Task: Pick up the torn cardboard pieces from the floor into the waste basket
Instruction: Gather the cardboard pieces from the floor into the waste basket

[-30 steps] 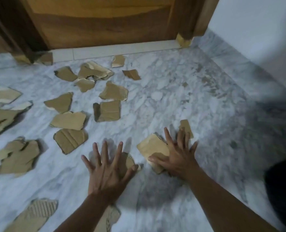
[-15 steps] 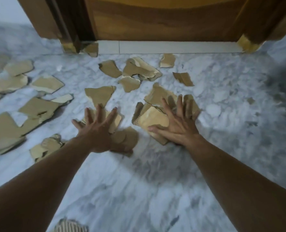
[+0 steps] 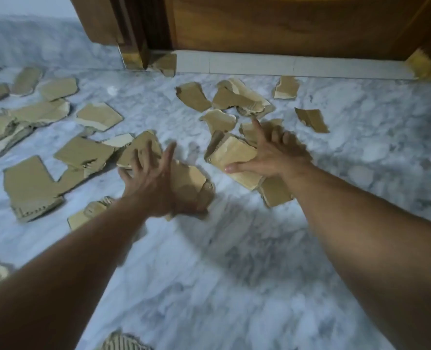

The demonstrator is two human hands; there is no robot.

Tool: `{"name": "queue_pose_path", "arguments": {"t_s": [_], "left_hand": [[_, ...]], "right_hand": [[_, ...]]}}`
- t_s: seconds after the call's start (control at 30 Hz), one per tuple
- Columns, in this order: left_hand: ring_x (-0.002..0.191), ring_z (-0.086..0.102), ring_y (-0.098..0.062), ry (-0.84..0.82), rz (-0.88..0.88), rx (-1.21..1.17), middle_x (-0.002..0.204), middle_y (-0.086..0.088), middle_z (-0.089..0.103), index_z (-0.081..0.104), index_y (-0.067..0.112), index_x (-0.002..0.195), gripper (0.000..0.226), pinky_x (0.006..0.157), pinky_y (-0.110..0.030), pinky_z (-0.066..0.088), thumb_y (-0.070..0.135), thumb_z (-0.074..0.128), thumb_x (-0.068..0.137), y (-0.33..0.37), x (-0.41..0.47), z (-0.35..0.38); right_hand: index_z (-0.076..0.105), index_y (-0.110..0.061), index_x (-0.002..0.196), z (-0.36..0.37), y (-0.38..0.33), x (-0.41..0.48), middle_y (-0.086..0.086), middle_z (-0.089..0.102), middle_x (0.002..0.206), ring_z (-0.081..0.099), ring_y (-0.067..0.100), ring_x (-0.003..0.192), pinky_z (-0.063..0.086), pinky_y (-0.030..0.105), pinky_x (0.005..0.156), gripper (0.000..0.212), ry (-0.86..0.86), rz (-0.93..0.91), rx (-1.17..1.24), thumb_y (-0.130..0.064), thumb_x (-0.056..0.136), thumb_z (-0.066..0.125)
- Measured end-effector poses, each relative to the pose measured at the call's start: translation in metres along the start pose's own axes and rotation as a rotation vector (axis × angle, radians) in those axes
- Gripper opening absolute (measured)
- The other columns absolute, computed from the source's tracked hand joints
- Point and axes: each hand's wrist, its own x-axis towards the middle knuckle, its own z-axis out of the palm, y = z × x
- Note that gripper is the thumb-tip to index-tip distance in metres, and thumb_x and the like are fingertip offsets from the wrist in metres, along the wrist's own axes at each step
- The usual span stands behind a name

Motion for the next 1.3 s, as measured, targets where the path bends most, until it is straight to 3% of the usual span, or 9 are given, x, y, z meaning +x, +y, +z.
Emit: {"name": "queue_pose_path", "arguments": {"t_s": [0.1,0.23,0.33,0.47,0.6,0.77,0.97,1.17,1.3], "left_hand": [[0.148,-0.017,-0.052,-0.167,-0.026,-0.019,0.164,-0.004,-0.028,-0.02,0.051,0.149,0.143,0.105,-0.084,0.004,0.079,0.079,0.051,0.001,0.023,-0.012],[0.138,0.02,-0.048,-0.107,0.0,0.077,0.154,-0.009,0.019,0.013,0.051,0.145,0.136,0.101,-0.071,0.033,0.098,0.063,0.028,-0.003,0.025,-0.023],[0.14,0.014,-0.048,-0.109,0.002,0.13,0.146,-0.012,0.021,0.017,0.043,0.143,0.152,0.108,-0.072,0.024,0.107,0.044,0.007,-0.012,0.027,-0.028],[0.137,0.018,-0.048,-0.195,-0.024,0.072,0.147,-0.006,0.014,0.014,0.035,0.146,0.162,0.105,-0.066,0.036,0.1,0.052,0.003,-0.019,0.026,-0.026],[0.117,0.047,-0.041,-0.168,-0.098,-0.088,0.13,-0.008,0.029,0.025,0.034,0.14,0.142,0.088,-0.047,0.049,0.074,0.082,0.017,-0.019,0.018,-0.037],[0.101,0.055,-0.035,-0.165,-0.096,-0.109,0.111,-0.006,0.037,0.032,0.03,0.133,0.126,0.079,-0.039,0.048,0.075,0.085,0.027,-0.011,-0.008,-0.027],[0.086,0.061,-0.025,-0.135,-0.019,-0.28,0.106,-0.004,0.06,0.05,0.03,0.123,0.094,0.068,-0.03,0.047,0.058,0.092,0.044,0.001,-0.063,0.0],[0.088,0.064,-0.023,-0.147,0.036,-0.449,0.094,0.003,0.068,0.06,0.033,0.103,0.059,0.074,-0.031,0.048,0.045,0.094,0.057,0.031,-0.107,-0.016],[0.082,0.069,-0.029,-0.145,0.116,-0.544,0.084,-0.002,0.071,0.064,0.024,0.088,0.057,0.078,-0.044,0.058,0.056,0.075,0.043,0.079,-0.128,-0.05]], "right_hand": [[-0.003,-0.043,0.159,-0.016,-0.001,0.006,0.01,0.0,0.166,0.0,0.04,0.154,0.018,0.065,0.118,0.145,-0.011,-0.018,0.058,-0.087,0.046,0.077],[0.024,-0.033,0.15,-0.013,-0.002,0.009,0.011,0.018,0.152,0.017,0.041,0.145,0.027,0.066,0.112,0.128,-0.026,-0.021,0.045,-0.08,0.047,0.083],[0.02,-0.027,0.148,-0.021,-0.005,0.007,0.009,0.024,0.151,0.025,0.039,0.143,0.037,0.062,0.107,0.129,-0.061,-0.063,0.01,-0.075,0.048,0.086],[0.007,-0.024,0.159,-0.029,-0.007,0.008,0.014,0.019,0.164,0.03,0.041,0.146,0.041,0.054,0.109,0.144,-0.143,-0.004,-0.019,-0.067,0.05,0.091],[0.027,-0.014,0.154,-0.027,-0.016,-0.003,0.009,0.038,0.157,0.044,0.032,0.138,0.046,0.046,0.105,0.122,-0.175,-0.042,0.098,-0.053,0.059,0.094],[0.041,-0.016,0.142,-0.011,-0.002,-0.034,0.005,0.05,0.143,0.052,0.028,0.125,0.047,0.038,0.099,0.094,-0.116,-0.018,0.385,-0.038,0.067,0.094],[0.034,-0.023,0.154,0.012,0.036,-0.1,0.002,0.041,0.156,0.044,0.025,0.138,0.04,0.034,0.104,0.085,0.025,0.017,0.674,-0.03,0.084,0.082],[0.043,-0.027,0.145,-0.008,0.092,-0.185,-0.003,0.054,0.137,0.052,0.024,0.131,0.043,0.032,0.098,0.073,0.158,0.115,0.731,-0.026,0.083,0.081],[0.013,-0.05,0.158,-0.046,0.134,-0.266,-0.011,0.033,0.162,0.036,0.019,0.147,0.038,0.034,0.107,0.097,0.2,0.153,0.724,-0.022,0.09,0.075]]}}
